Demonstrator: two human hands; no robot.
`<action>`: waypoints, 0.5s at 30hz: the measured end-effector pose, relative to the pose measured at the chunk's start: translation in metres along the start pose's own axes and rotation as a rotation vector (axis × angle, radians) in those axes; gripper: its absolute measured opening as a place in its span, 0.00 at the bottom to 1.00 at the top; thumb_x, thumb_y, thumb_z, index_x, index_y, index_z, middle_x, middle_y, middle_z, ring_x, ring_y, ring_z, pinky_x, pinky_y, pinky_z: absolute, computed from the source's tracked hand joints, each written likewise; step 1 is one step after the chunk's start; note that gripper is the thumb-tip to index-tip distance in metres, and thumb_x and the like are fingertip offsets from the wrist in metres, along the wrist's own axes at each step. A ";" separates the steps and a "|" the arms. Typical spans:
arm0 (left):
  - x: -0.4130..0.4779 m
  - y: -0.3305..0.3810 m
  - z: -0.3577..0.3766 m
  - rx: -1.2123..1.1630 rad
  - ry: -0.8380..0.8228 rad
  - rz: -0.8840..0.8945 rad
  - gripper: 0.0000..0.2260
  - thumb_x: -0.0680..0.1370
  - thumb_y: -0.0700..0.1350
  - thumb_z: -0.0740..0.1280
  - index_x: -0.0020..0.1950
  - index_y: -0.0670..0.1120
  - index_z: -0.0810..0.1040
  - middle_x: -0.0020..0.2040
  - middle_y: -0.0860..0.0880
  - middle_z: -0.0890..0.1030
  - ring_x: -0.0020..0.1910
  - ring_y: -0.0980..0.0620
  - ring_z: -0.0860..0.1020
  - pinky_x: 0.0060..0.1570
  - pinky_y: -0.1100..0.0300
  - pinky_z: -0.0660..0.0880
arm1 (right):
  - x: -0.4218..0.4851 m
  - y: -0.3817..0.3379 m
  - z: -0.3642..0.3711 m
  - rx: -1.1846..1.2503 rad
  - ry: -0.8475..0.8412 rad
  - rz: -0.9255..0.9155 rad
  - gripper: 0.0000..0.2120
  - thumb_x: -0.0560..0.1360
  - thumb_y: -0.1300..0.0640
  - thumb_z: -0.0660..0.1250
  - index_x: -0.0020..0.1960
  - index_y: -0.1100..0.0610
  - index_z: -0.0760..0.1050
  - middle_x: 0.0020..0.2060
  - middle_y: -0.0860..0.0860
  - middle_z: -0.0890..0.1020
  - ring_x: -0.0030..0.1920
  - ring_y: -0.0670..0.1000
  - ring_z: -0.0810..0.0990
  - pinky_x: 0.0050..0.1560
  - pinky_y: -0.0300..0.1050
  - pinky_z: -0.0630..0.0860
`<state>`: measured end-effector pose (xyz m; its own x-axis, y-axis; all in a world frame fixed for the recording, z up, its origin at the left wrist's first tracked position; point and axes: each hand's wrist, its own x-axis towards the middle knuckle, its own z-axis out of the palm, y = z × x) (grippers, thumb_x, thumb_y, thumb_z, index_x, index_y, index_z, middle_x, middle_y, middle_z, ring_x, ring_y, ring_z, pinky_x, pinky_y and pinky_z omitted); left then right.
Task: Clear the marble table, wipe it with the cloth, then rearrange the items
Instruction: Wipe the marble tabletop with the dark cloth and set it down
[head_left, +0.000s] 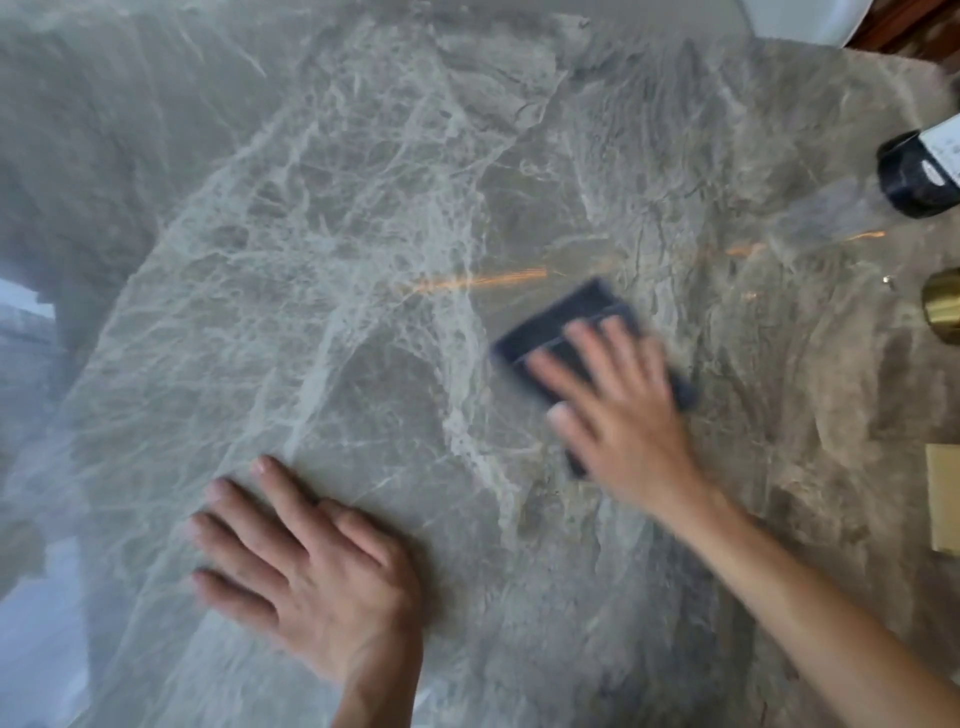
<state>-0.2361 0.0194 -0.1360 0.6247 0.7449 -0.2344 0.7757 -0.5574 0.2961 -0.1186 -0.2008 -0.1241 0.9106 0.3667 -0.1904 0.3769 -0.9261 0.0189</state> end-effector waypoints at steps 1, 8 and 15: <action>0.000 0.001 -0.001 -0.003 -0.010 -0.011 0.28 0.78 0.50 0.48 0.79 0.51 0.47 0.80 0.44 0.47 0.79 0.41 0.46 0.75 0.36 0.45 | 0.007 0.023 0.001 0.018 0.022 0.215 0.23 0.81 0.40 0.43 0.76 0.36 0.48 0.79 0.49 0.53 0.79 0.57 0.48 0.74 0.67 0.50; -0.001 0.001 -0.001 -0.005 -0.004 -0.016 0.28 0.79 0.48 0.51 0.79 0.51 0.48 0.80 0.44 0.48 0.79 0.42 0.46 0.75 0.37 0.46 | 0.043 -0.030 -0.009 0.074 0.026 0.155 0.24 0.80 0.38 0.45 0.76 0.34 0.49 0.79 0.51 0.51 0.78 0.60 0.45 0.74 0.66 0.46; -0.002 0.002 -0.004 0.008 -0.019 -0.017 0.28 0.80 0.47 0.52 0.79 0.50 0.47 0.80 0.43 0.47 0.79 0.41 0.45 0.75 0.36 0.45 | -0.067 0.037 0.004 -0.093 -0.134 -0.512 0.24 0.80 0.38 0.50 0.75 0.34 0.53 0.78 0.51 0.55 0.78 0.62 0.50 0.72 0.71 0.53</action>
<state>-0.2359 0.0186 -0.1308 0.6129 0.7473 -0.2567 0.7869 -0.5478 0.2842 -0.1668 -0.2597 -0.1146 0.5795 0.7489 -0.3215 0.7859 -0.6180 -0.0231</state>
